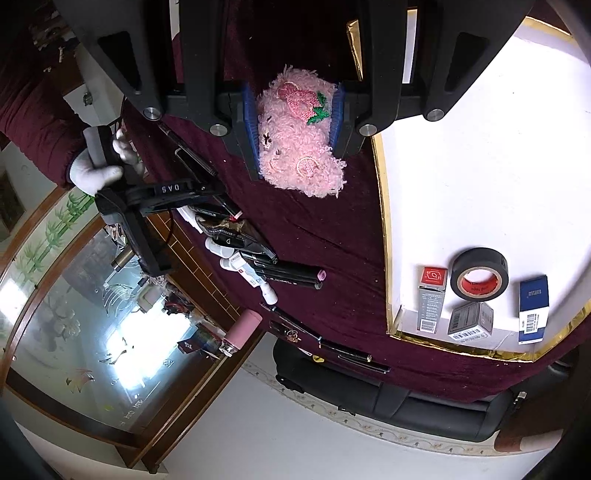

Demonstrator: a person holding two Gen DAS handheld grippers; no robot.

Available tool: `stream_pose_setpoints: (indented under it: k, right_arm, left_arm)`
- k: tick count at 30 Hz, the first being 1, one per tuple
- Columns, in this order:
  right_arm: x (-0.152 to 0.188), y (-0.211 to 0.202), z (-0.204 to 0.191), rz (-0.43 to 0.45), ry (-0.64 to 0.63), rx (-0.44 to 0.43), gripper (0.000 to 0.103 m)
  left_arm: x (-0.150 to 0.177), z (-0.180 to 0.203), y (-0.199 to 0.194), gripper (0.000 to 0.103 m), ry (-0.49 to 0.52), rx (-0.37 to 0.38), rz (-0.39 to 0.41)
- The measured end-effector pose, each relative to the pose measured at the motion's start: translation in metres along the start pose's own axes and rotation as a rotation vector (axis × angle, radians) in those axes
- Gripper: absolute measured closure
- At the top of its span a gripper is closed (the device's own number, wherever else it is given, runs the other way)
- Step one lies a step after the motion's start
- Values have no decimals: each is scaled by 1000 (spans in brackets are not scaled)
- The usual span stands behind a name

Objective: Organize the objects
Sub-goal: 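Grasp the white-capped black marker with the right gripper and lift it, then carry the plush and marker into the tray and open both grippers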

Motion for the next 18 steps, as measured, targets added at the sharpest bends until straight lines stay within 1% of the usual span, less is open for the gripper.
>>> stream_pose_setpoints:
  k: [2,3,4,6,8,11,12,13,14,15,17,18]
  right_arm:
    - [0,0,-1,12,16,-1,77]
    - [1,0,-3,21,11,3,86]
    - [3,-1,-7,30,-5,17,89]
    - [6,-3,-14,48,-27,43,91]
    - [9,-3,-16,73,-15,33,91]
    - [8,-4,-11,113,44,-24,91]
    - [16,-7,-5,135,68,-46,91]
    - [16,-11,-3,159,91,-77,91]
    - [13,-15,-5,184,111,-106,91]
    - [19,-16,-10,205,125,-127,91]
    - [13,-37,-20,270,160,-203,91]
    - [19,-53,-33,291,169,-235,91]
  left_arm:
    - [1,-1,1,77,-4,3,-3]
    - [1,0,0,77,-4,3,-3]
    - [0,0,-1,77,-1,1,-3]
    - [-1,0,-4,77,3,-4,2]
    - [-2,-2,-7,77,0,-11,12]
    - [-4,-8,-11,77,-18,-32,29]
    - [-4,-10,-12,77,-21,-38,32]
    - [-4,-12,-14,77,-28,-45,39]
    - [-5,-14,-16,77,-32,-51,45]
    - [-5,-15,-17,77,-34,-56,51]
    - [-9,-18,-22,77,-32,-68,69]
    - [-11,-19,-25,77,-27,-74,80]
Point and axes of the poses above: each gripper's, at about its wrist camera, not at the fingertips, and y roughly the way its jaws point, z to its right, x to its underside, the point moved 3 cm from there along y, roughly the way its jaws point, and after that the axes turned 8 degrees about x, right-handed, at the moved point
